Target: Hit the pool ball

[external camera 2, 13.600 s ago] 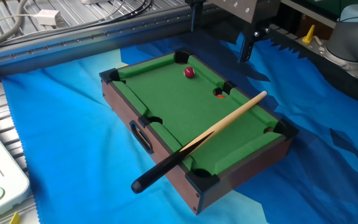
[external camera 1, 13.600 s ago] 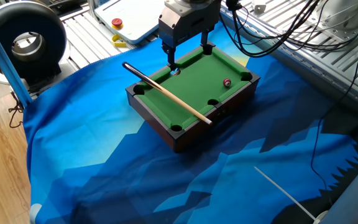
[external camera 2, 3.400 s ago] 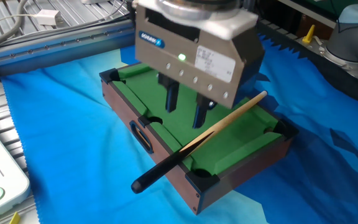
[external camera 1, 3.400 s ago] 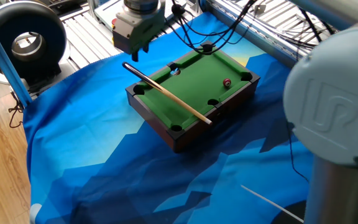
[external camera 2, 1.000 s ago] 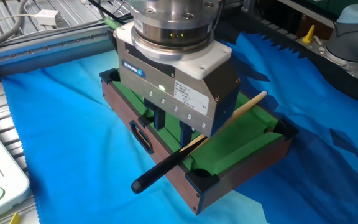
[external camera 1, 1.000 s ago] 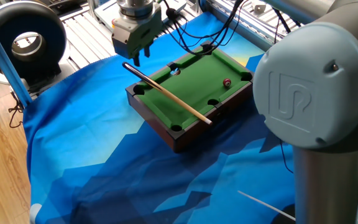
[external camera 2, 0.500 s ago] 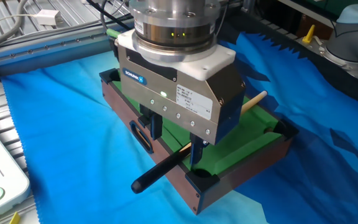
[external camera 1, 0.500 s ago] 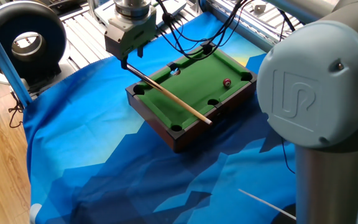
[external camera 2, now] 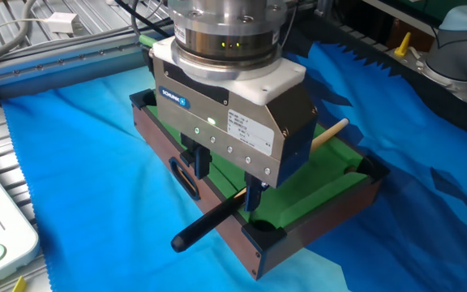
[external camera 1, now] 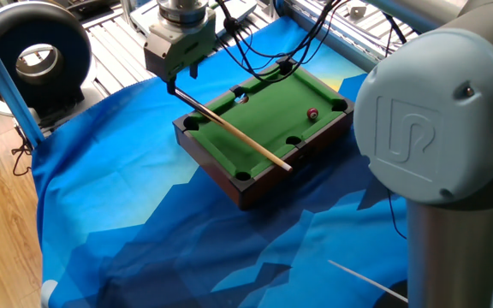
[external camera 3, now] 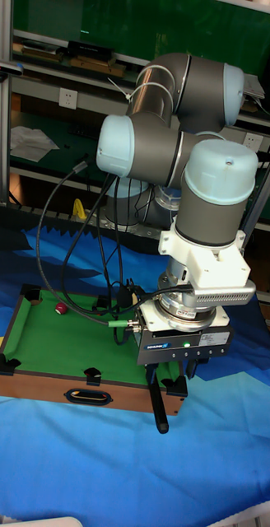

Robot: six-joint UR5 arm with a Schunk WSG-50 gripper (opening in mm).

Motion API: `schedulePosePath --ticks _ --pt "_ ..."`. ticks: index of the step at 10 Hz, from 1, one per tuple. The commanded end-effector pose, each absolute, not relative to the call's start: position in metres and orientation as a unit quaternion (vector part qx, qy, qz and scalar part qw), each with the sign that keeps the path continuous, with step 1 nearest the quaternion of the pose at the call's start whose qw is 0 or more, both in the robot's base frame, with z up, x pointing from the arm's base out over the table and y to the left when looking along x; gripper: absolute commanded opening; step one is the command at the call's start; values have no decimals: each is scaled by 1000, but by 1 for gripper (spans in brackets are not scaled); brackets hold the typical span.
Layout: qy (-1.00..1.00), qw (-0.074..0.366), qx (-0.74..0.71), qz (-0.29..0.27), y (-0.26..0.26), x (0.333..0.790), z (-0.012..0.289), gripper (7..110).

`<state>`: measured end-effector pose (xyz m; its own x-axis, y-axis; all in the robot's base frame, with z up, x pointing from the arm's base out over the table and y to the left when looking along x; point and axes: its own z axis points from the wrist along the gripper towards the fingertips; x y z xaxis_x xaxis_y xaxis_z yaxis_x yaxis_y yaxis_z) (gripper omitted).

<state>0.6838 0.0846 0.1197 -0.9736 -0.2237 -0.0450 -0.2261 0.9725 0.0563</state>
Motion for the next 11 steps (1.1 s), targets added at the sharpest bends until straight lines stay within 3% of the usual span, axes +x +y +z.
schedulePosePath --ticks 1,11 --pt "994 17 -107 21 79 684 121 66" --pt "994 22 -107 30 80 697 95 66"
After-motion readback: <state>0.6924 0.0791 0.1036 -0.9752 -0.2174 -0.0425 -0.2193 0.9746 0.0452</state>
